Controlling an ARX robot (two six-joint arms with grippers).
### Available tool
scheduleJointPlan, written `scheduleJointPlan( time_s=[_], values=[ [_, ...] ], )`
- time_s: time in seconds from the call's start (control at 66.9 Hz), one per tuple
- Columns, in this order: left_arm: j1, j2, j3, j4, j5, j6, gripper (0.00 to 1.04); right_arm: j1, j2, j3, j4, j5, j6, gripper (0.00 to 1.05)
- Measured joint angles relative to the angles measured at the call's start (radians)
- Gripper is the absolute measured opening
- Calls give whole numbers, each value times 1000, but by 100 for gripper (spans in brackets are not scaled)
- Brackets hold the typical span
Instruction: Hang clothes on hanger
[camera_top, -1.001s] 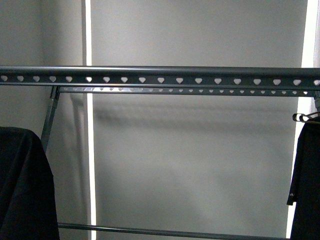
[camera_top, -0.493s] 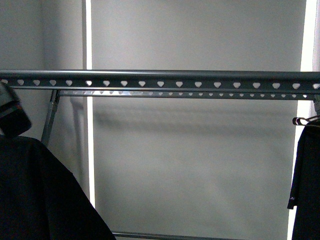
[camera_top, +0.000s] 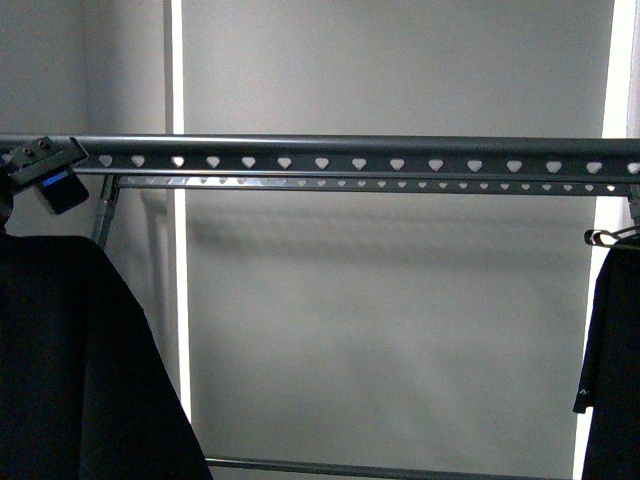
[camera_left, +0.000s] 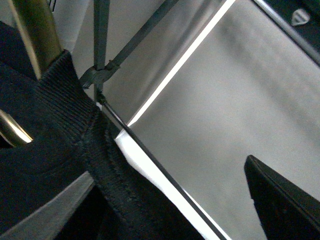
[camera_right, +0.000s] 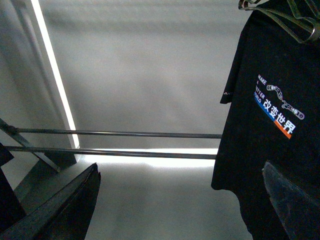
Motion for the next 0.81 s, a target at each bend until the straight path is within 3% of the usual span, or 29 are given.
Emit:
scheduleJointPlan(
  time_s=[0.164,0.389,0.478,0.613,0.807],
  values=[
    [0,16,-5,-29,-10,-10,46,0,0,0,0,0,0,97],
    [16,16,-35,-51,20,-76,11,0,0,0,0,0,0,97],
    [24,16,-57,-55,41,-127,5,0,0,0,0,0,0,97],
    [32,-26,-135,-69,122,-104,5,0,0,0,0,0,0,97],
    [-18,-176,-229,-188,364,80,5,0,0,0,0,0,0,97]
  ],
)
